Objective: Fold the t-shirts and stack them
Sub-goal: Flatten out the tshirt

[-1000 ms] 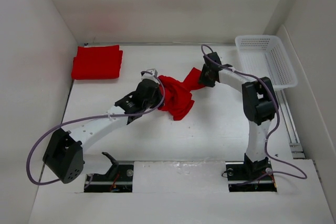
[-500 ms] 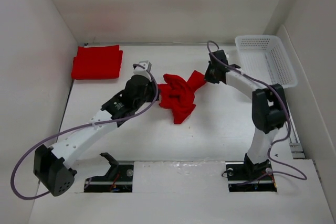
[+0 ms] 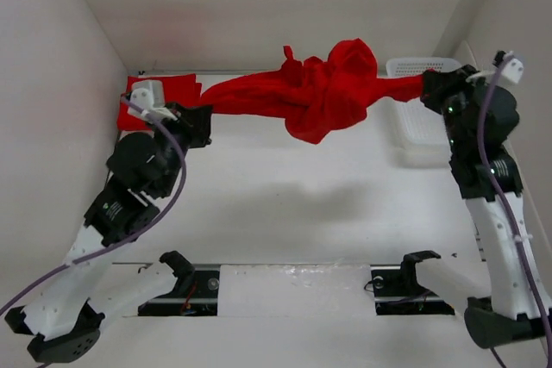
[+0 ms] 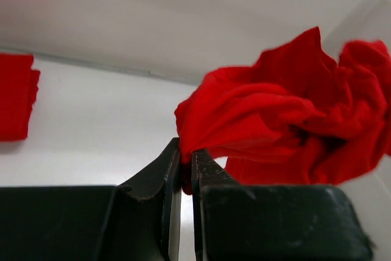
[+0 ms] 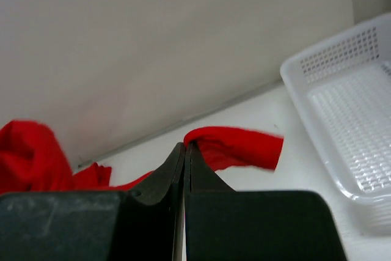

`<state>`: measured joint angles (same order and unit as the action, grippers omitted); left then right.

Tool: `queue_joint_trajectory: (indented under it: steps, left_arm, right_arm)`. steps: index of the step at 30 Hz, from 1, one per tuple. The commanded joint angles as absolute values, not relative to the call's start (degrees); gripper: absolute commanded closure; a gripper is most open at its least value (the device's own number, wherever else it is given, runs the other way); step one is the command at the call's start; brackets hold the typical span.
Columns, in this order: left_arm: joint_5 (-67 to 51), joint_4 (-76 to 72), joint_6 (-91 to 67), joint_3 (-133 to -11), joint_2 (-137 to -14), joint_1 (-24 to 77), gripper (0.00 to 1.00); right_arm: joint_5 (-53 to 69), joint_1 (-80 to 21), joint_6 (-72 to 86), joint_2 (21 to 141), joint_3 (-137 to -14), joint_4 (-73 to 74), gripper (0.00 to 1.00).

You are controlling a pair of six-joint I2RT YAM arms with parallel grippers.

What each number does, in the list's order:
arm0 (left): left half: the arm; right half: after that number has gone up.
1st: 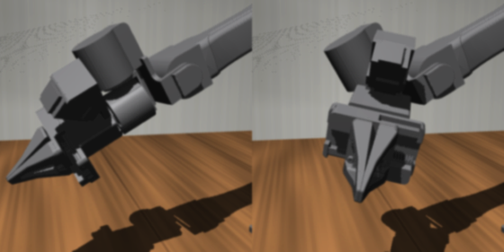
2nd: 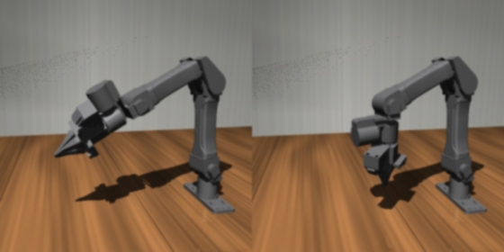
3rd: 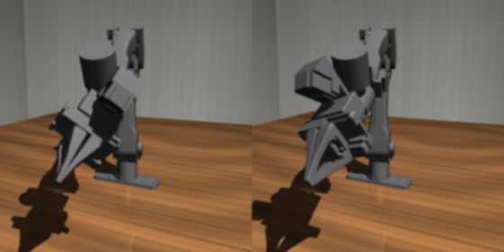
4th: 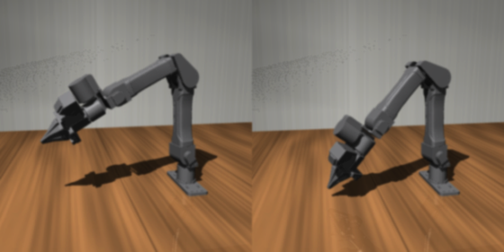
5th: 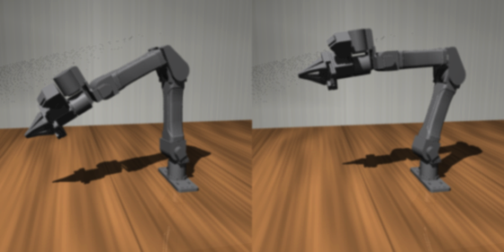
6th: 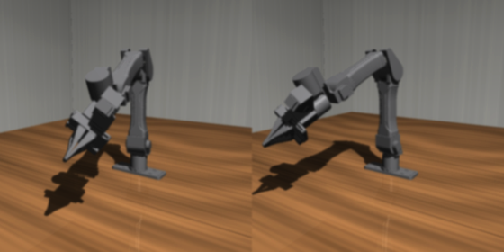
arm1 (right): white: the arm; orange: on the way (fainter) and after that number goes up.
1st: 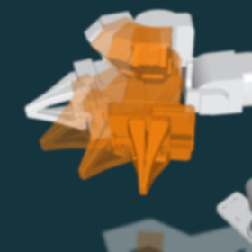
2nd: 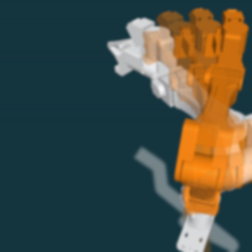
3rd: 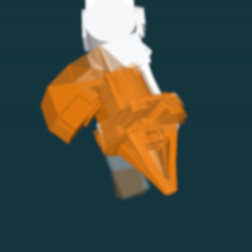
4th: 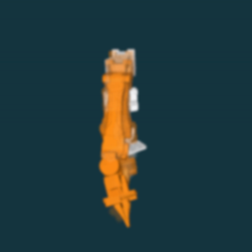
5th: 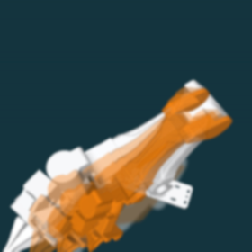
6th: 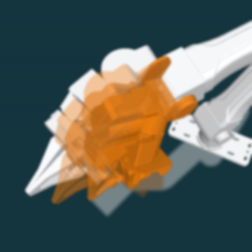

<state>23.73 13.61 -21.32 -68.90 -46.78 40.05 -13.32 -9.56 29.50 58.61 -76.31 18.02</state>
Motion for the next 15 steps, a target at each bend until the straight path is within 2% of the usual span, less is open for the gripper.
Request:
queue_joint_trajectory:
  steps: [1, 5, 9, 15]
  left_arm:
    - [28.6, 10.9, -18.2, -72.8, -41.5, 40.0, 1.0]
    - [29.2, 10.2, -15.8, -73.4, -36.1, 40.0, 1.0]
    - [28.2, 7.1, -14.2, -73.4, -29.8, 40.0, 1.0]
    - [32.1, 5.5, -13.5, -71.4, -29.9, 40.0, 1.0]
  right_arm:
    - [-15.7, -6.4, 27.0, 52.1, -78.0, 18.6, 1.0]
    - [-16.3, -4.1, 26.2, 42.0, -79.4, 19.2, 1.0]
    - [-19.4, -3.6, 24.3, 37.2, -82.1, 20.5, 1.0]
    - [-18.5, -3.6, 24.3, 37.2, -81.5, 20.5, 1.0]
